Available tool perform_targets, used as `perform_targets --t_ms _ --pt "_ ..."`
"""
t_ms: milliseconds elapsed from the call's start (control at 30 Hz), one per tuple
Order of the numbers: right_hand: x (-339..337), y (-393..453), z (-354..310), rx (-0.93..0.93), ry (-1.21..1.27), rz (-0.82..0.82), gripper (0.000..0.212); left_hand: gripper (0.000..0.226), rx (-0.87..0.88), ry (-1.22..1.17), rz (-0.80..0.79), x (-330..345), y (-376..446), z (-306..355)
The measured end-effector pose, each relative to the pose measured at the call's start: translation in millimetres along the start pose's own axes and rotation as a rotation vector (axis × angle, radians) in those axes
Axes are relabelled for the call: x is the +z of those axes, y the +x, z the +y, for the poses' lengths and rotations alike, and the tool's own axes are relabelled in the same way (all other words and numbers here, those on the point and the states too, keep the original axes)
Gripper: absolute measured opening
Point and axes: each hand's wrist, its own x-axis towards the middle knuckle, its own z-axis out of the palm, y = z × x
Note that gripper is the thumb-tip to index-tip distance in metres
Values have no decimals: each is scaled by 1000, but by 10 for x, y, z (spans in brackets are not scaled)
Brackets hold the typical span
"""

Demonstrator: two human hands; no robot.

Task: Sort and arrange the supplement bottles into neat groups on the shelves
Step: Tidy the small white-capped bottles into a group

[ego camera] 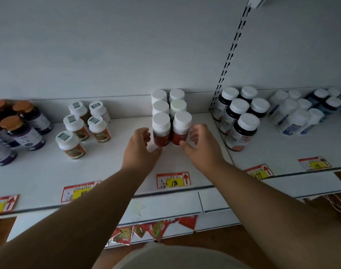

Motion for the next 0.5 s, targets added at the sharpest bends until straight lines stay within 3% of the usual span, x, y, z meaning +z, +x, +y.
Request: perform_targets --t_ms 133,333,500 --pt "-55 -182 -88 -24 68 27 40 69 -10 -13 65 -54 -300 72" --pt "-110 -564 -270 -181 155 -116 41 59 -22 -5 203 -60 -920 173" --pt "-20 -921 -507 -215 226 -220 43 55 -42 7 230 -265 -1296 52"
